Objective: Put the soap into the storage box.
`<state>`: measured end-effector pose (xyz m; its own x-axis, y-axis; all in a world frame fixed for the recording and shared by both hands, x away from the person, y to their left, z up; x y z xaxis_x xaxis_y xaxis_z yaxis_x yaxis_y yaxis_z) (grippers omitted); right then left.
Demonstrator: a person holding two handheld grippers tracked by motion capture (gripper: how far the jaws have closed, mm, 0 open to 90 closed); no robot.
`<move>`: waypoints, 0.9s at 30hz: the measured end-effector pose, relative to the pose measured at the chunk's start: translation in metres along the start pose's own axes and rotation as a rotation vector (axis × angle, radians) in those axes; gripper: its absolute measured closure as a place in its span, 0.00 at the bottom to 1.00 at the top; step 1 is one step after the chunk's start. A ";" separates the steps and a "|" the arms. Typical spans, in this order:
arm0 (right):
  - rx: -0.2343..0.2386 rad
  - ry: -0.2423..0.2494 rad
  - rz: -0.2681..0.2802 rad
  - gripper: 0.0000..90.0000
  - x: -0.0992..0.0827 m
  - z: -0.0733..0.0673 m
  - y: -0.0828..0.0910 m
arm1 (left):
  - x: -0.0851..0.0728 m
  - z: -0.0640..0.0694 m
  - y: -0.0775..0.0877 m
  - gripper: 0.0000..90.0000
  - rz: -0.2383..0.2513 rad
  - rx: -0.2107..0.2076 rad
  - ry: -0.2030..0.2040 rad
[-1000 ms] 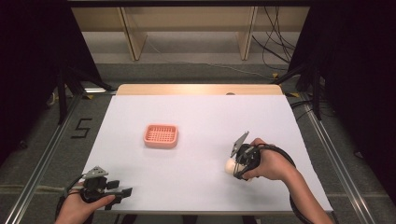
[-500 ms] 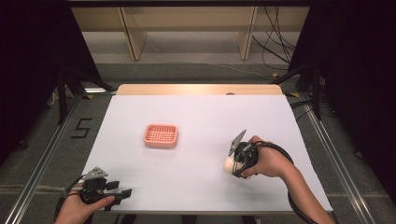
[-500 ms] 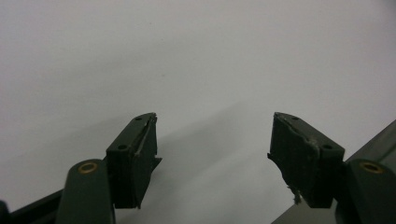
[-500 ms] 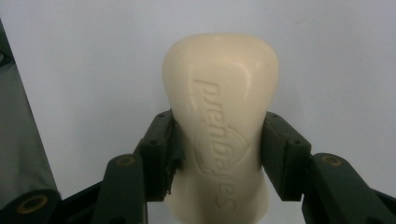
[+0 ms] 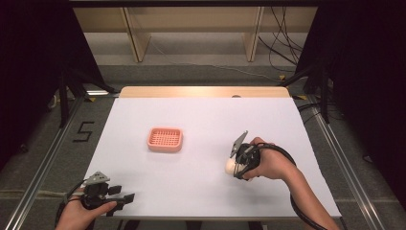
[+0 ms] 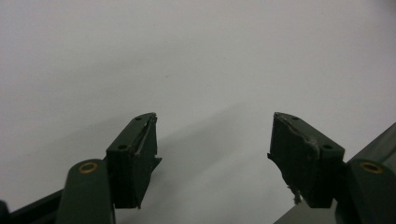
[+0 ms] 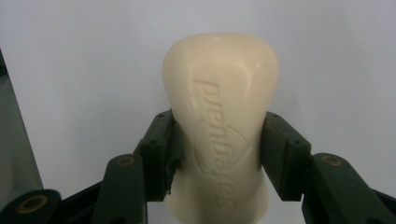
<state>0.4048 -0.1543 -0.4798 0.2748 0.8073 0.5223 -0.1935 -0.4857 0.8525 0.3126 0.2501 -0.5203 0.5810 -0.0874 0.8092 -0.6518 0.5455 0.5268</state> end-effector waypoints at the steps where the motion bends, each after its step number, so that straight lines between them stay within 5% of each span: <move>1: -0.002 0.006 0.003 0.56 0.001 0.000 -0.001 | 0.000 0.000 0.000 0.35 0.006 0.003 -0.001; 2: -0.014 -0.025 -0.006 0.56 0.002 -0.001 0.000 | 0.000 0.000 0.000 0.35 0.000 0.000 -0.002; 7: -0.006 0.015 0.035 0.56 0.008 0.002 -0.003 | 0.001 0.000 -0.001 0.35 0.013 0.001 0.005; 11: -0.020 -0.001 0.109 0.56 0.016 0.003 -0.003 | 0.001 0.000 -0.001 0.35 0.014 0.002 0.005; 20: -0.043 -0.053 0.186 0.56 0.022 0.002 -0.003 | 0.001 0.000 0.000 0.35 0.005 0.002 -0.002; 27: -0.059 -0.035 0.236 0.56 0.024 0.005 -0.005 | 0.000 0.000 -0.001 0.35 0.008 0.005 -0.006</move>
<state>0.4174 -0.1342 -0.4716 0.2479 0.6608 0.7084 -0.3106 -0.6384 0.7042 0.3133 0.2497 -0.5203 0.5724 -0.0880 0.8152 -0.6589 0.5424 0.5212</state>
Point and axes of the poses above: each handheld gripper's, and its own axes: y roughly backward along the jaws, x roughly out of its top, z roughly to its right, the point moved 6 cm from there along -y, roughly forward along the jaws, and after that the axes turned 15 degrees about z, right-handed, at the moved point
